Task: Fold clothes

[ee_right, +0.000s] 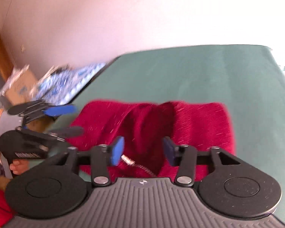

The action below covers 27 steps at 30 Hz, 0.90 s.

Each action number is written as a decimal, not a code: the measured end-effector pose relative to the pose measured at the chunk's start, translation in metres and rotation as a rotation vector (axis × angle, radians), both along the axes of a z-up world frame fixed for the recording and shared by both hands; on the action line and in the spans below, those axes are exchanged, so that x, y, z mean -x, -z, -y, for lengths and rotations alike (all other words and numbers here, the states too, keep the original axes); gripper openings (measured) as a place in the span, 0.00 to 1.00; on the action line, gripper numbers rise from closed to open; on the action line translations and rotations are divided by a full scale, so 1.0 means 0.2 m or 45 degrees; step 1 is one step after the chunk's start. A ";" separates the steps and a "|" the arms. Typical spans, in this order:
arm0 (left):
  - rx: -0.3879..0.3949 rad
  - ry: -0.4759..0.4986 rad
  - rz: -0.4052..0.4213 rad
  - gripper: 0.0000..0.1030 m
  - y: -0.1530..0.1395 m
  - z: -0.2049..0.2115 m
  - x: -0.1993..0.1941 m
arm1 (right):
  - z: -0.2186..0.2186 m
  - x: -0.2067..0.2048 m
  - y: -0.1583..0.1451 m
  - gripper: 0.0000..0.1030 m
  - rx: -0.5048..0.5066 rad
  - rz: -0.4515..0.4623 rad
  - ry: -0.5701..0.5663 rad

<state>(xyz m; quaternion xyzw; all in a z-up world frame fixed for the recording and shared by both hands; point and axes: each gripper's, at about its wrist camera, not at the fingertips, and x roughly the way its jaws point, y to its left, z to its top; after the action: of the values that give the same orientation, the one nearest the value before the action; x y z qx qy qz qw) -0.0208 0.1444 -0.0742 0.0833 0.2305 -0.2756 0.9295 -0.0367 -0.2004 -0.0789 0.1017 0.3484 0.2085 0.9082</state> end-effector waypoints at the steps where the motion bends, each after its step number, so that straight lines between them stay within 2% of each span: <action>1: 0.027 -0.048 -0.027 0.79 0.00 -0.05 -0.05 | 0.03 0.00 0.00 0.49 -0.015 -0.019 0.038; 3: 0.041 -0.112 -0.138 0.73 0.04 -0.10 -0.17 | 0.10 0.00 0.01 0.49 -0.046 -0.056 0.113; 5: 0.036 -0.149 -0.262 0.59 0.10 -0.13 -0.26 | 0.17 0.00 0.01 0.48 -0.077 -0.093 0.188; 7: 0.036 -0.125 -0.332 0.58 0.15 -0.11 -0.27 | 0.21 0.01 0.02 0.40 -0.087 -0.118 0.246; 9: 0.018 -0.095 -0.321 0.67 0.17 -0.10 -0.20 | 0.22 0.04 0.02 0.39 -0.041 -0.104 0.270; 11: 0.018 -0.078 -0.316 0.85 0.18 -0.08 -0.16 | 0.22 0.06 0.02 0.41 -0.020 -0.103 0.288; 12: 0.015 -0.077 -0.319 0.85 0.19 -0.06 -0.16 | 0.22 0.06 0.04 0.45 -0.014 -0.112 0.296; 13: 0.011 -0.077 -0.322 0.83 0.20 -0.04 -0.16 | 0.23 0.06 0.05 0.48 0.001 -0.119 0.305; 15: -0.027 -0.088 -0.328 0.67 0.21 0.00 -0.19 | 0.25 0.04 0.07 0.49 0.041 -0.129 0.321; 16: -0.044 -0.086 -0.342 0.51 0.21 0.02 -0.21 | 0.26 0.02 0.08 0.50 0.060 -0.134 0.329; 19: -0.027 -0.056 -0.375 0.39 0.19 0.03 -0.24 | 0.24 -0.09 0.14 0.51 0.040 -0.159 0.348; 21: -0.009 -0.047 -0.385 0.32 0.17 0.02 -0.24 | 0.26 -0.14 0.19 0.51 -0.030 -0.214 0.333; 23: 0.022 -0.041 -0.412 0.21 0.15 -0.01 -0.24 | 0.28 -0.18 0.22 0.37 -0.130 -0.271 0.301; 24: 0.073 -0.036 -0.448 0.19 0.14 -0.04 -0.25 | 0.29 -0.18 0.22 0.21 -0.200 -0.295 0.274; 25: 0.155 -0.031 -0.498 0.18 0.13 -0.07 -0.27 | 0.31 -0.18 0.21 0.16 -0.254 -0.310 0.254; 27: 0.341 -0.022 -0.577 0.17 0.12 -0.16 -0.30 | 0.34 -0.16 0.17 0.14 -0.393 -0.331 0.202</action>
<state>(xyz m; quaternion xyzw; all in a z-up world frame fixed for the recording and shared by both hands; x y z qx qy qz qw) 0.0387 0.1758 -0.0973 -0.1063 0.3950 -0.3074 0.8592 -0.0046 -0.2687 -0.1120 0.2926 0.4173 0.1722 0.8430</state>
